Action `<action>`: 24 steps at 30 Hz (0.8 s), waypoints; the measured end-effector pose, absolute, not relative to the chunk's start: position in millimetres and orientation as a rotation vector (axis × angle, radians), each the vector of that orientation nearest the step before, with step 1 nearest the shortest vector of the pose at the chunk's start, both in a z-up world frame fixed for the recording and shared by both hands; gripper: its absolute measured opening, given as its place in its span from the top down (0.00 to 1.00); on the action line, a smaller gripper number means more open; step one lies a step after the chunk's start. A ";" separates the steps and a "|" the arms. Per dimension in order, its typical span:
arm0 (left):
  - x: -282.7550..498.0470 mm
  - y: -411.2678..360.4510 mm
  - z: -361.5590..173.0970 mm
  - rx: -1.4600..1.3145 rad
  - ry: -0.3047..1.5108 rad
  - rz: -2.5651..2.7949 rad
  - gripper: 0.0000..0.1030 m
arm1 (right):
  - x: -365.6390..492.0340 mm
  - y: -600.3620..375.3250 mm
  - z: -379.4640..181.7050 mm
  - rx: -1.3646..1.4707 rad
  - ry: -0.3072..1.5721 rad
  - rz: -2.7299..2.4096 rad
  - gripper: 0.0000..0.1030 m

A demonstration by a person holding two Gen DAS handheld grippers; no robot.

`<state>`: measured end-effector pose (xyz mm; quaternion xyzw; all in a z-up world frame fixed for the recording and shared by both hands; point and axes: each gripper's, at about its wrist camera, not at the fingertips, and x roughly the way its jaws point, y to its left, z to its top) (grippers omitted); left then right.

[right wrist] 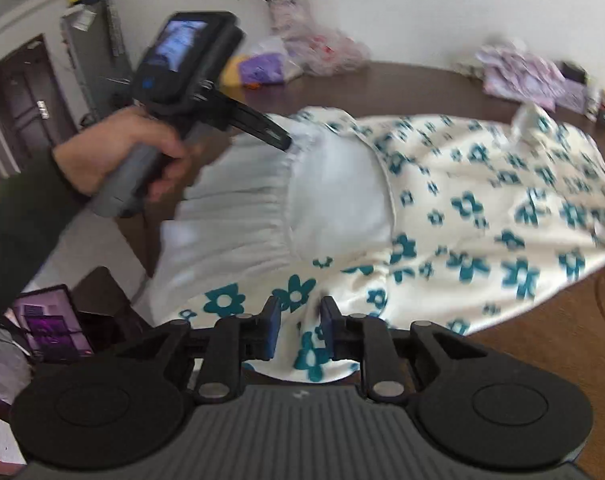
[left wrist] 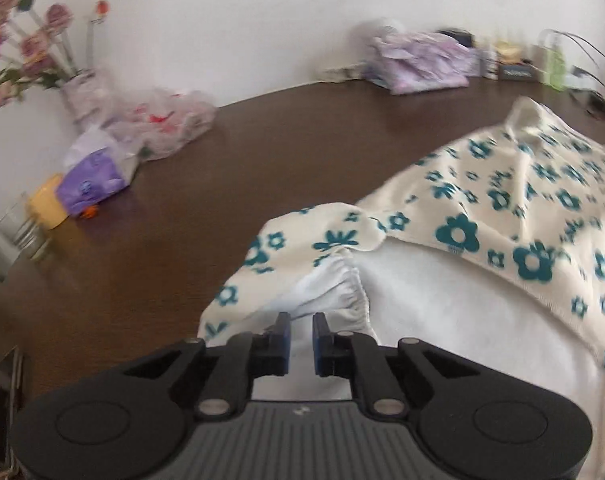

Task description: Fold clothes

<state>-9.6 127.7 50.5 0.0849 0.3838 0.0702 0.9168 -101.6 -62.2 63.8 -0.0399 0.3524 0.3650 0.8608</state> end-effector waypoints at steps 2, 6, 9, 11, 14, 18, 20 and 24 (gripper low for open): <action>-34.9 123.8 69.1 0.121 0.744 0.055 0.67 | -92.7 -88.2 87.7 -0.057 0.640 0.735 0.70; -83.8 76.2 71.3 0.061 0.769 -0.219 0.50 | -23.7 -172.1 87.3 -0.108 0.612 0.369 0.54; -102.3 35.1 50.4 0.074 0.844 -0.373 0.50 | 21.8 -203.6 61.1 -0.182 0.671 0.270 0.55; -110.8 19.1 35.2 0.115 0.867 -0.373 0.49 | 37.4 -206.3 44.5 -0.233 0.691 0.261 0.60; -119.0 20.0 28.4 0.111 0.851 -0.351 0.58 | 44.7 -197.3 23.7 -0.275 0.712 0.234 0.86; -115.4 41.4 31.5 0.170 0.850 -0.337 0.83 | 28.4 -210.7 19.6 -0.284 0.724 0.200 0.97; -109.3 50.9 34.2 0.231 0.851 -0.312 0.88 | 10.0 -221.6 21.4 -0.252 0.748 0.210 0.97; -102.0 69.4 45.4 0.335 0.859 -0.282 0.94 | -52.1 -230.6 24.1 -0.230 0.786 0.204 0.97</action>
